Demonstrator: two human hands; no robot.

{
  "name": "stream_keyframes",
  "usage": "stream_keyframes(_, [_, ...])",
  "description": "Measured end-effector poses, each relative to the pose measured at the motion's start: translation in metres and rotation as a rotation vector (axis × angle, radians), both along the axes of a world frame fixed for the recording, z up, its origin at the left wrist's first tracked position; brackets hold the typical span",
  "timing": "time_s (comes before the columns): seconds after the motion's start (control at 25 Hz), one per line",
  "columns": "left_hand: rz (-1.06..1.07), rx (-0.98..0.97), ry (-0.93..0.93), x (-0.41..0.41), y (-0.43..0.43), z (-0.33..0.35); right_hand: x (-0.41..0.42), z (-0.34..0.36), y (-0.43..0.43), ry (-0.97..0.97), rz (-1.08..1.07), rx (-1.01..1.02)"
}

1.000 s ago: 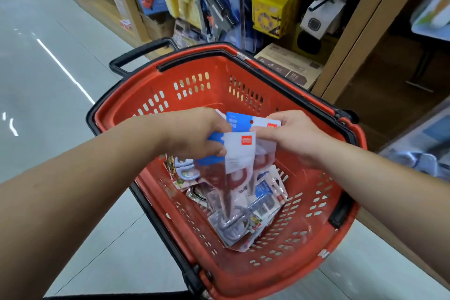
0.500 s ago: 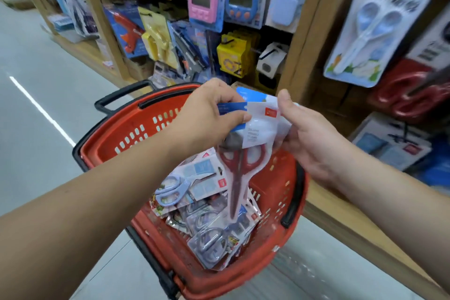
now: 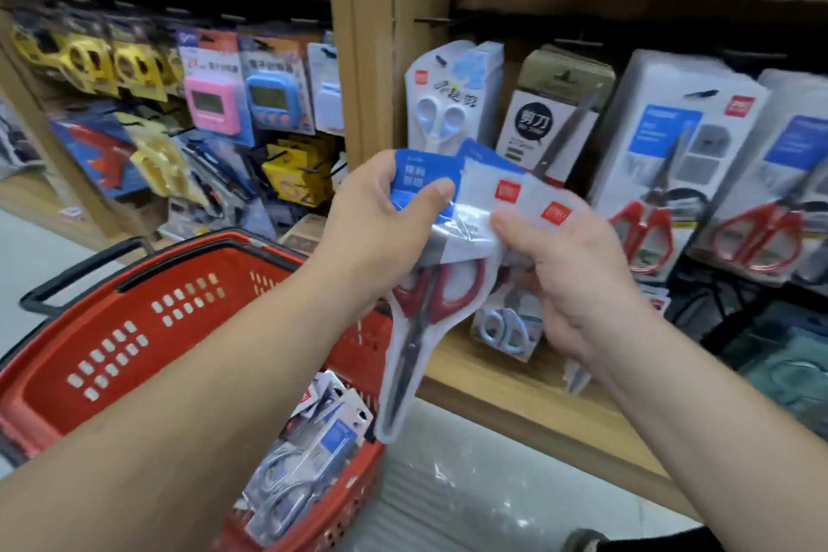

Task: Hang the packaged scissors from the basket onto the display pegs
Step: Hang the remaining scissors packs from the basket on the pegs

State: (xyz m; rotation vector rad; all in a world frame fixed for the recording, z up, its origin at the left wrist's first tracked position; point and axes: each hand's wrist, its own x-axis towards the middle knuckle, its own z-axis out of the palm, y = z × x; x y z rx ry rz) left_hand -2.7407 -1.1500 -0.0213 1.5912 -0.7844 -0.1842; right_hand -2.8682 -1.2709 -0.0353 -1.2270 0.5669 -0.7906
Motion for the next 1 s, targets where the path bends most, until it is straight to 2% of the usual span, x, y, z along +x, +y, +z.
stream_keyframes(0.08, [-0.023, -0.01, 0.032, -0.012, -0.023, 0.002, -0.013, 0.004, -0.02, 0.002, -0.057, -0.017])
stream_keyframes(0.28, [-0.078, 0.067, 0.264, -0.039, -0.062, -0.025, -0.037, -0.017, -0.054, 0.127, -0.168, -0.029])
stream_keyframes(0.44, [-0.039, 0.193, 0.223, -0.043, -0.063, -0.035, -0.074, -0.037, -0.084, 0.311, -0.287, -0.139])
stream_keyframes(0.6, [0.034, 0.258, 0.237, -0.026, -0.049, -0.049, -0.08, -0.084, -0.093, 0.534, -0.221, -0.111])
stream_keyframes(0.72, [0.004, 0.308, 0.287, -0.023, -0.056, -0.072, -0.061, -0.102, -0.097, 0.575, -0.172, -0.055])
stream_keyframes(0.92, [-0.029, 0.441, 0.166, -0.026, -0.078, -0.109, -0.021, -0.129, -0.096, 0.54, -0.163, 0.039])
stream_keyframes(1.0, [-0.035, 0.463, 0.172, -0.02, -0.08, -0.116, -0.01, -0.138, -0.096, 0.526, -0.191, 0.048])
